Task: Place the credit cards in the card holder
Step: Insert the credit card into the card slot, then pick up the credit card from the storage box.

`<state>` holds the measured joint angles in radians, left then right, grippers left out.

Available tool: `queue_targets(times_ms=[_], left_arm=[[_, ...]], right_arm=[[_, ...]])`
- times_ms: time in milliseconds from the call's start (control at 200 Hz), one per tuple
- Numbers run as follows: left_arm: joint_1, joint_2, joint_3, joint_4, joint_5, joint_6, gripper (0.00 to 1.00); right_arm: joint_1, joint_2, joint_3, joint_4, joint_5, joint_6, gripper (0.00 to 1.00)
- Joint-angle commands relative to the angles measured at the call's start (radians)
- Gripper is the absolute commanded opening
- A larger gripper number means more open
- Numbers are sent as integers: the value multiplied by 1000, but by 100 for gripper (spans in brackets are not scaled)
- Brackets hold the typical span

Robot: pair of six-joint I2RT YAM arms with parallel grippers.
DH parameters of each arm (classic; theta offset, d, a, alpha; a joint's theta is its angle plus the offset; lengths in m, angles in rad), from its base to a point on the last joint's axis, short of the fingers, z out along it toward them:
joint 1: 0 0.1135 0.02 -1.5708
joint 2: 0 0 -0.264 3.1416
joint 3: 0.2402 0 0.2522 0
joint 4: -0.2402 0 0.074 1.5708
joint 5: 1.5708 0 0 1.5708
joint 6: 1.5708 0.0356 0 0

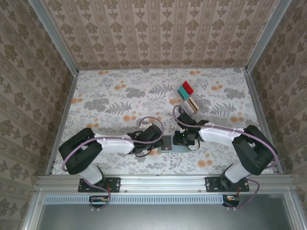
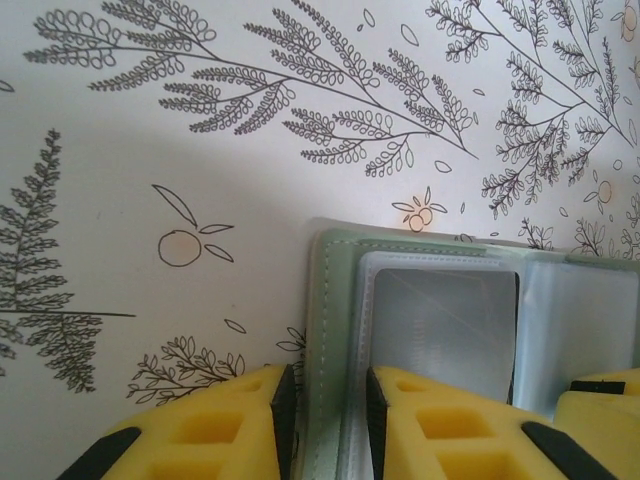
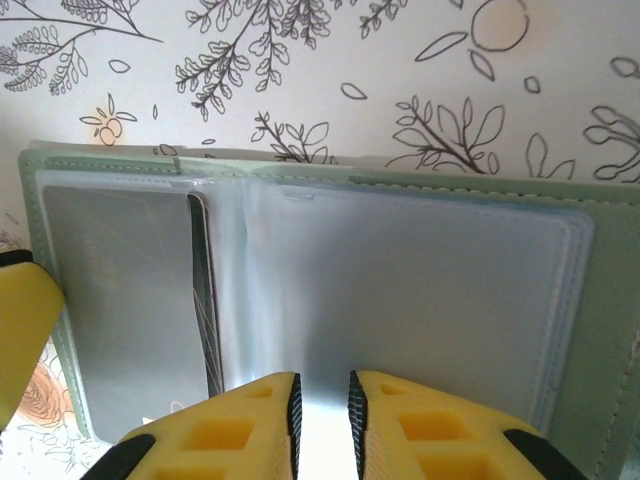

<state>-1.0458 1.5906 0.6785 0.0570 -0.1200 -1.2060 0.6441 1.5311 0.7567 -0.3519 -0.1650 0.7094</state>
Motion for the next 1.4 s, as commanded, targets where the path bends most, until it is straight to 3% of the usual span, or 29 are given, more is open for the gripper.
queue_targets(times_ms=[0,360,490,560,655,860,1090,1205,1395], left_arm=[[-14,29,-19,-34,22,-19,28],[-16,-11,18,-65,13,25,29],[-17,-44,37,-87,-3,50,31],[-16,-62,45,-93,-10,60,32],[-13,-86,54,-101,-18,78,33],[1,-143,65,-104,-35,120,39],[36,-167,82,-113,-17,154,43],[49,-167,83,-111,-6,161,44],[65,-167,77,-99,5,163,45]], right_arm=[[-4,-27,11,-93,80,-21,25],[-40,-181,105,-213,193,-113,28],[-149,-240,177,-266,227,-194,39],[-246,-251,226,-276,198,-239,44],[-356,-231,301,-274,140,-289,57],[-516,-15,473,-277,-48,-329,62],[-552,185,612,-301,-141,-360,62],[-552,216,621,-287,-241,-353,60],[-543,211,607,-292,-266,-356,57]])
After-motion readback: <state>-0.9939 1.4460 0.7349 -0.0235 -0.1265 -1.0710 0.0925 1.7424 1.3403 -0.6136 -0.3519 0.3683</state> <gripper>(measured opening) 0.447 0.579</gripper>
